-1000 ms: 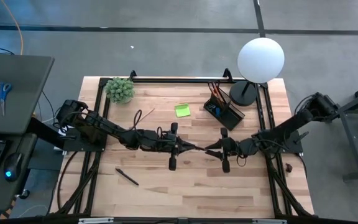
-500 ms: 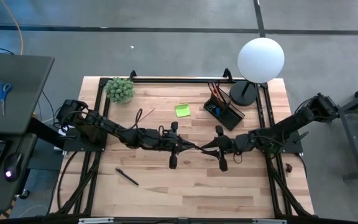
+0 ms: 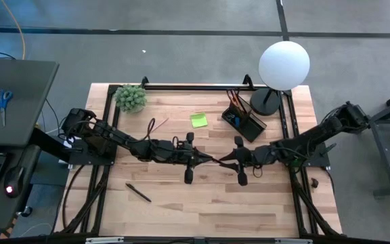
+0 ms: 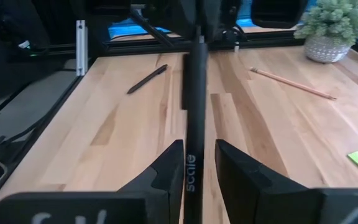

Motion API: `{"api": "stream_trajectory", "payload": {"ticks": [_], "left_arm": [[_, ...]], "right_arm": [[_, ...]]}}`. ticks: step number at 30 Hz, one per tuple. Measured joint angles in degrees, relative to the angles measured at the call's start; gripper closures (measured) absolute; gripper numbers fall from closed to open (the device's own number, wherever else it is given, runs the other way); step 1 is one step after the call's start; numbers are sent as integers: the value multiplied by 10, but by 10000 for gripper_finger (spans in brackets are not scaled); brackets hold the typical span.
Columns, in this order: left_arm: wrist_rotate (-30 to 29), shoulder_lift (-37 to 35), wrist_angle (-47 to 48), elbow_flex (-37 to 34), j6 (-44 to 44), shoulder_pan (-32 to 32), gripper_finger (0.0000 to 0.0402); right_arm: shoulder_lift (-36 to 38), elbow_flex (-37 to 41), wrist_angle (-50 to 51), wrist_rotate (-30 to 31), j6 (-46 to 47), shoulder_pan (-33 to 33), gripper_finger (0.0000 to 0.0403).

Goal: Pick and place office supplies into organizer
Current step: Put the black pen into the black desk organizer

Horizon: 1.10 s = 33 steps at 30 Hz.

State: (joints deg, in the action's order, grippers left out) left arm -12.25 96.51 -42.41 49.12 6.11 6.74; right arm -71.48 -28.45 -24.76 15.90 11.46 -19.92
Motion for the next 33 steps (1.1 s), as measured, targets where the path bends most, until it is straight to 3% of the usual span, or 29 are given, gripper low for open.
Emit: {"api": "stream_trajectory", "payload": {"ticks": [10,17,21,26,30,33], "left_arm": [[0,0,8,0,0,0,401],[-4,0,21,0,1,-1,371],[-38,-2,44,1,1,-1,330],[-43,-41,129,0,-1,1,290],[-49,-74,175,0,3,4,281],[-53,-90,187,0,3,9,280]], "right_arm": [[-27,0,-36,4,-24,13,323],[-27,0,-36,33,-40,12,384],[-27,0,-31,81,-39,12,379],[-4,0,9,185,-41,14,383],[46,0,35,263,-80,24,383],[93,0,62,282,-119,55,381]]}}
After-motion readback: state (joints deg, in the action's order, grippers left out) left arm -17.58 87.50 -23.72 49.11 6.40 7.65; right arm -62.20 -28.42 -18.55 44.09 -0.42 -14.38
